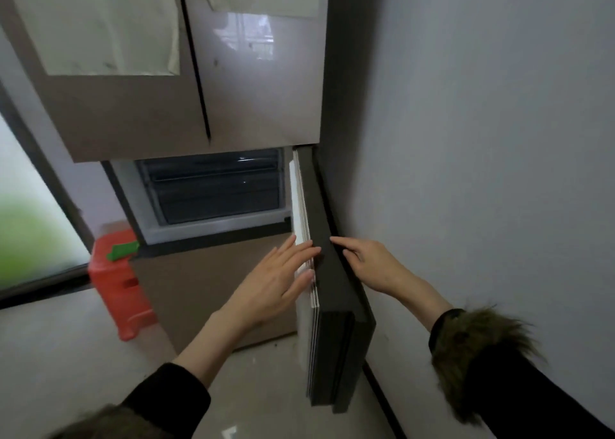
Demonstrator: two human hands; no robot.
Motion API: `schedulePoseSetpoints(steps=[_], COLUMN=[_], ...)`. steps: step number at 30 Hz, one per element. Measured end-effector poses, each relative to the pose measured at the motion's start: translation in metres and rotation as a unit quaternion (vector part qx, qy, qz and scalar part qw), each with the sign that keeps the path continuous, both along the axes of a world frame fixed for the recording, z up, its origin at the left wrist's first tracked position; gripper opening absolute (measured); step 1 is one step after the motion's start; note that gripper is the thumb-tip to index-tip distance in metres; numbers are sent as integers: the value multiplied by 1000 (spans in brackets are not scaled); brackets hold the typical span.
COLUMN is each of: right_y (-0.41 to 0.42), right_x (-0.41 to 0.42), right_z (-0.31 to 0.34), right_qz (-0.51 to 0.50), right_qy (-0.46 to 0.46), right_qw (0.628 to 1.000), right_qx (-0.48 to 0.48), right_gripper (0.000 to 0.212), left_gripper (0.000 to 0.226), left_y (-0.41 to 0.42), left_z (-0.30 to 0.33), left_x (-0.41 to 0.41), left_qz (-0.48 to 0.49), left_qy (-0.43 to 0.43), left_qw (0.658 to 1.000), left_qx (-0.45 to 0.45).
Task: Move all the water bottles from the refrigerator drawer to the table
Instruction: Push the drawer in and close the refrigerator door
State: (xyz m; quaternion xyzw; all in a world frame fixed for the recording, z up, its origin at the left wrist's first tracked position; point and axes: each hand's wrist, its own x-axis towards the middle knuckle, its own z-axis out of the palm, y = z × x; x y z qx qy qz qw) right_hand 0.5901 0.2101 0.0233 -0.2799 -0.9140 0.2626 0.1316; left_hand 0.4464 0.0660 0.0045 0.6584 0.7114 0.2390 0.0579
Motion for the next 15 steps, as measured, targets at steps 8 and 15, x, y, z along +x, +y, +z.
schedulePoseSetpoints(steps=[8,15], right_y=[-24,-52], right_x=[-88,-186], right_z=[-4,-9], right_qz=[103,160], right_qy=[-30,-51], right_qw=[987,969], right_qx=[118,179], right_gripper=[46,48], left_gripper=[41,73], left_y=[-52,-95], left_z=[17,28], left_x=[-71,-151], left_qz=[71,157], left_qy=[-19,70], left_qw=[997,977], left_qx=[-24,-126])
